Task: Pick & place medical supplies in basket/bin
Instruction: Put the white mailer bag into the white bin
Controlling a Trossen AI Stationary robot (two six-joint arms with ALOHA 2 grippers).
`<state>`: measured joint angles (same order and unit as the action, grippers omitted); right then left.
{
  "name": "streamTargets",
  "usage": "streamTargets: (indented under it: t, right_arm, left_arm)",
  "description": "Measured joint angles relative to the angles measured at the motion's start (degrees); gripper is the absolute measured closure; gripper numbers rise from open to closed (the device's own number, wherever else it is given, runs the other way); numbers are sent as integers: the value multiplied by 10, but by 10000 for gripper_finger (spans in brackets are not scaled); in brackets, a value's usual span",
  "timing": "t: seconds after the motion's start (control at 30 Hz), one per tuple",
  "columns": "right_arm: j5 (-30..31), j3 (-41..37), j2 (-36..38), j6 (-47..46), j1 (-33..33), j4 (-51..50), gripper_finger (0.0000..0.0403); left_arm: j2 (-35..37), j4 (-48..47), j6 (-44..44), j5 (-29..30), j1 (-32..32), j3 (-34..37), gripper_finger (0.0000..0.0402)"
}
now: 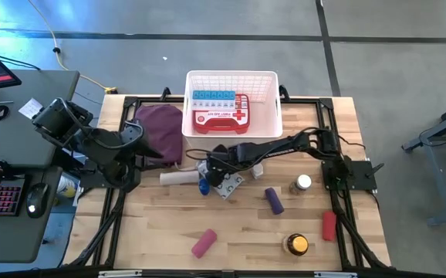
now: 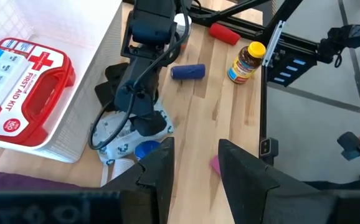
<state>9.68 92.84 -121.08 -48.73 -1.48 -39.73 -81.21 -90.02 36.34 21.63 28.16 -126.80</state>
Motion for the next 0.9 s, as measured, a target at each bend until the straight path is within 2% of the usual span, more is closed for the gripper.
streamTargets:
  t: [0.2,0.33,0.53,0.8,0.9]
  right_arm:
    - [-3,0,-2,12,1,37,105]
    - [-32,0,-13,12,2,48,115]
    - [-61,2,-26,12,-9,70,180]
    - [-62,2,-28,11,-17,86,259]
    - [-64,1,-29,18,-18,88,301]
  left_arm:
    - [0,0,0,0,0,0,241]
    - [0,0,1,0,0,0,241]
    - [0,0,4,0,0,0,241]
    - [-1,0,3,0,0,0,241]
    - [-1,0,1,0,0,0,241]
